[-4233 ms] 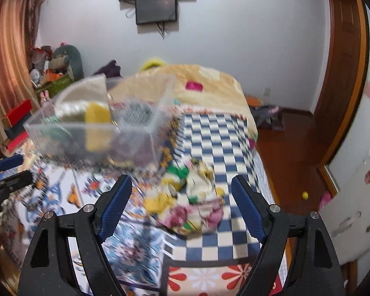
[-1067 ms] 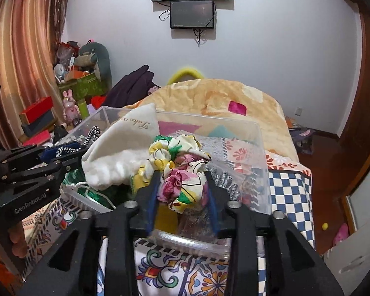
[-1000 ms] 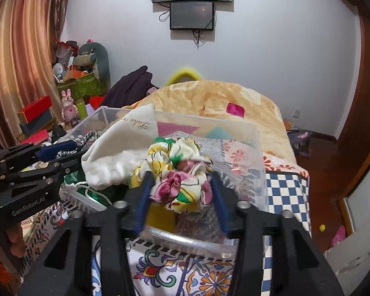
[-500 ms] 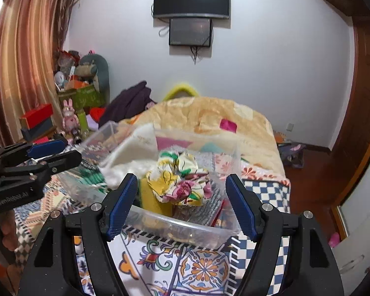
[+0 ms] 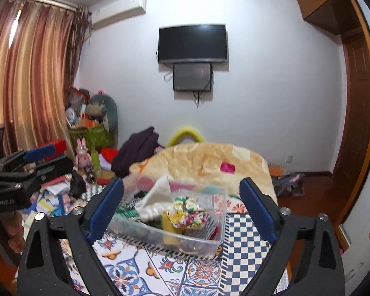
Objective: Organize soft objects
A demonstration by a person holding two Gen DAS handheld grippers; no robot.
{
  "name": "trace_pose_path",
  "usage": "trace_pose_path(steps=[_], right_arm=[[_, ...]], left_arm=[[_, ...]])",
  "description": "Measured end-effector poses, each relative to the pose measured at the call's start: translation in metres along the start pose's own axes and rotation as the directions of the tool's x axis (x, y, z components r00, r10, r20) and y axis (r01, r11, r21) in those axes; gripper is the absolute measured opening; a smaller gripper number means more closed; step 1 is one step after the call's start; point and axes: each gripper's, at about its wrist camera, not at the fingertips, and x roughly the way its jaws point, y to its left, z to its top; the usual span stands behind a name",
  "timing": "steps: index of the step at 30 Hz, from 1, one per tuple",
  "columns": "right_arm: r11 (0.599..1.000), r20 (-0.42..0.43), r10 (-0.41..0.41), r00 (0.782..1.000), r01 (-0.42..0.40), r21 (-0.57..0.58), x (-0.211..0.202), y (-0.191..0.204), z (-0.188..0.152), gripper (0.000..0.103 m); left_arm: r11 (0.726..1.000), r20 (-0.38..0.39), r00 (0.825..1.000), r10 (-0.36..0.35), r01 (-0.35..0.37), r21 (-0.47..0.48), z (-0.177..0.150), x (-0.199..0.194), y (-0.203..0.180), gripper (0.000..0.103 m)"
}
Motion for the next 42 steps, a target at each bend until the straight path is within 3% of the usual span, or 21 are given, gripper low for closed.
trace_pose_path(steps=[6,12,42], right_arm=[[1.000,0.085,0.002,0.996,-0.004,0.018,-0.028,0.001,0.009,0.103],[1.000,0.127,-0.008,0.992,0.006,0.016,-0.044,0.006,0.010,0.103],[0.999,0.114,-0.005,0.993,0.000,0.046,-0.047,0.003,0.003,0.103]], left_arm=[[1.000,0.051,0.999,0.000,-0.001,0.024,0.008,-0.026,-0.013,0.103],[1.000,0.078,0.997,-0.003,0.001,0.022,0.010,-0.040,-0.016,0.103],[1.000,0.081,0.997,0.012,-0.014,0.027,0.006,-0.048,-0.021,0.103]])
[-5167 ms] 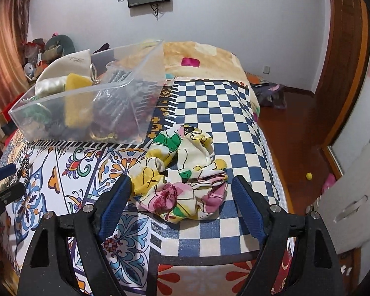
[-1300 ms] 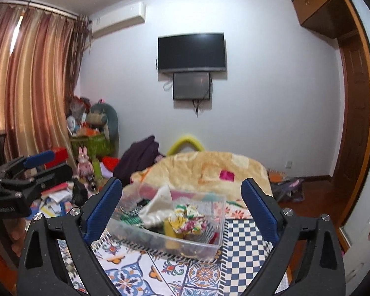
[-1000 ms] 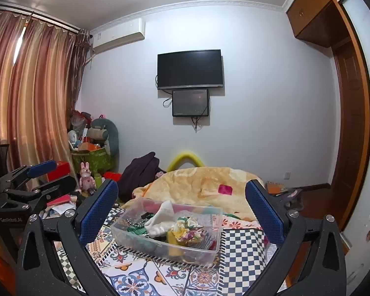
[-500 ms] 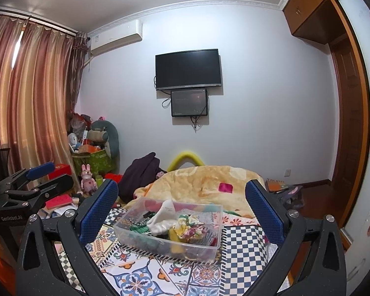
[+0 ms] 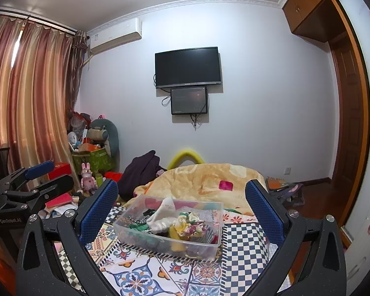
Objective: Organize soft objects
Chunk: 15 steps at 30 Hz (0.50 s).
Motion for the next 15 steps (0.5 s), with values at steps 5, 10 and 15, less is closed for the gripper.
trace_pose_path(steps=[5,10,15], right_arm=[[1.000,0.001,0.000,1.000,0.000,0.000,-0.0010,0.0002,-0.0003,0.103],[1.000,0.003,-0.001,1.000,0.001,0.000,-0.0010,-0.0002,-0.0008,0.103],[1.000,0.004,0.000,1.000,0.000,0.000,-0.0015,-0.0003,-0.0007,0.103]], left_arm=[[1.000,-0.002,1.000,-0.002,0.002,0.002,-0.0003,-0.0002,-0.0009,0.103],[1.000,-0.004,1.000,-0.001,0.001,0.006,-0.0008,0.0002,-0.0027,0.103],[1.000,-0.004,1.000,-0.006,0.006,0.002,-0.0013,-0.0004,-0.0022,0.103]])
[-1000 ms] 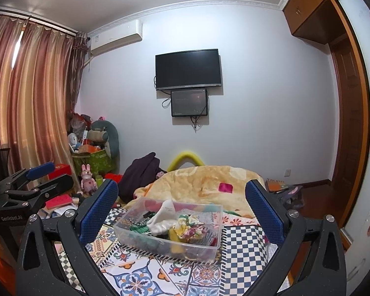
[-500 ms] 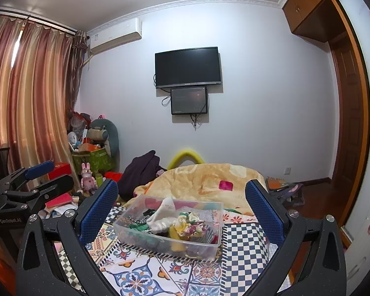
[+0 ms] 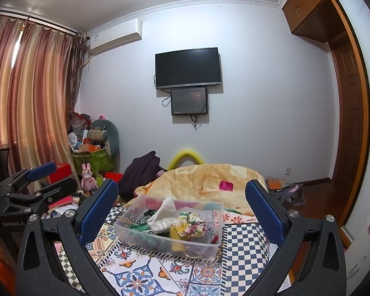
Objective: Organize soft objects
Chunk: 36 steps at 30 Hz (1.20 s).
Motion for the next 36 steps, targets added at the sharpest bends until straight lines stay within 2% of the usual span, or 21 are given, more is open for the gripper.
trace_pose_path(steps=[36], right_arm=[[1.000,0.003,0.000,1.000,0.000,-0.004,-0.0031,0.0025,0.0038,0.103]], left_arm=[[1.000,0.002,1.000,-0.022,0.022,-0.004,0.0007,-0.0032,0.0000,0.103]])
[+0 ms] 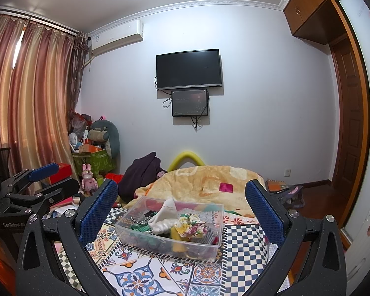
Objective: Organize soft objects
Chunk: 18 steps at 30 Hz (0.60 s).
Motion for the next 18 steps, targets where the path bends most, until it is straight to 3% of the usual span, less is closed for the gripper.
trace_pose_path(steps=[18], right_arm=[[1.000,-0.006,0.003,1.000,-0.003,-0.005,0.0004,-0.0001,0.0027,0.103]], left_arm=[[1.000,-0.001,1.000,-0.003,0.003,0.021,0.0005,-0.0015,-0.0051,0.103]])
